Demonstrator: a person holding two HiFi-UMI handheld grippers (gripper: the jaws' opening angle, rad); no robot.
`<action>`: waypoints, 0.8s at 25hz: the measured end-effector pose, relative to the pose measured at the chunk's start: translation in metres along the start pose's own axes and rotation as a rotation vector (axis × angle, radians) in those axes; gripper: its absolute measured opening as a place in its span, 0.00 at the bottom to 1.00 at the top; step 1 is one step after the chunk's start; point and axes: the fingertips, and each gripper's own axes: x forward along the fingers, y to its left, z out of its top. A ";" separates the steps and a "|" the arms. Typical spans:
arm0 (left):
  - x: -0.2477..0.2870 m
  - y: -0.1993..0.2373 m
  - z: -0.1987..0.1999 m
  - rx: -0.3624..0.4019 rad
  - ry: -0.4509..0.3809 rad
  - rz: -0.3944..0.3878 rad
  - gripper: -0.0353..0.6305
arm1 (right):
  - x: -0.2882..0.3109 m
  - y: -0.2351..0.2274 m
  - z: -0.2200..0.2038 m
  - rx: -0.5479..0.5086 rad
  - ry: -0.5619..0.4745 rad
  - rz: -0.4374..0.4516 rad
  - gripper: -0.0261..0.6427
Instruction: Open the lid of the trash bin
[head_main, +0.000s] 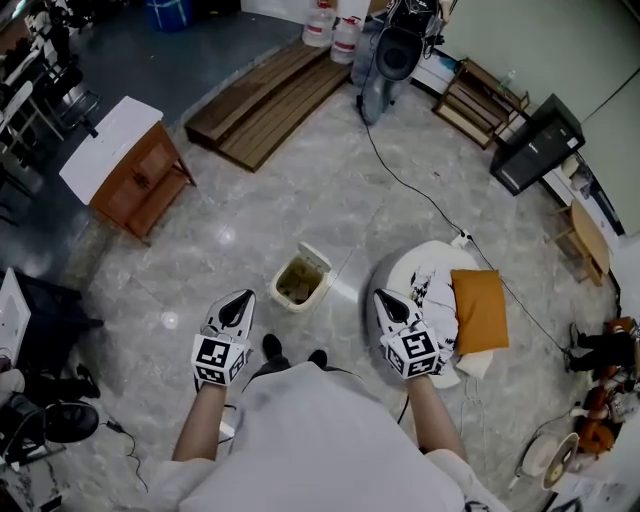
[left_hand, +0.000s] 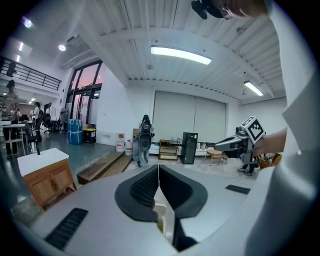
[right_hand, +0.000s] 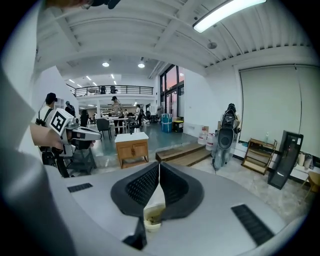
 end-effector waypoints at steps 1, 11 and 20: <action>0.000 -0.001 0.002 0.001 -0.003 0.003 0.08 | -0.001 -0.001 0.001 -0.004 -0.004 0.002 0.08; -0.005 0.006 0.005 -0.006 -0.012 0.058 0.08 | 0.003 -0.001 0.010 -0.023 -0.032 0.032 0.08; -0.009 0.006 0.005 -0.015 -0.010 0.068 0.08 | 0.006 0.000 0.016 -0.036 -0.038 0.041 0.08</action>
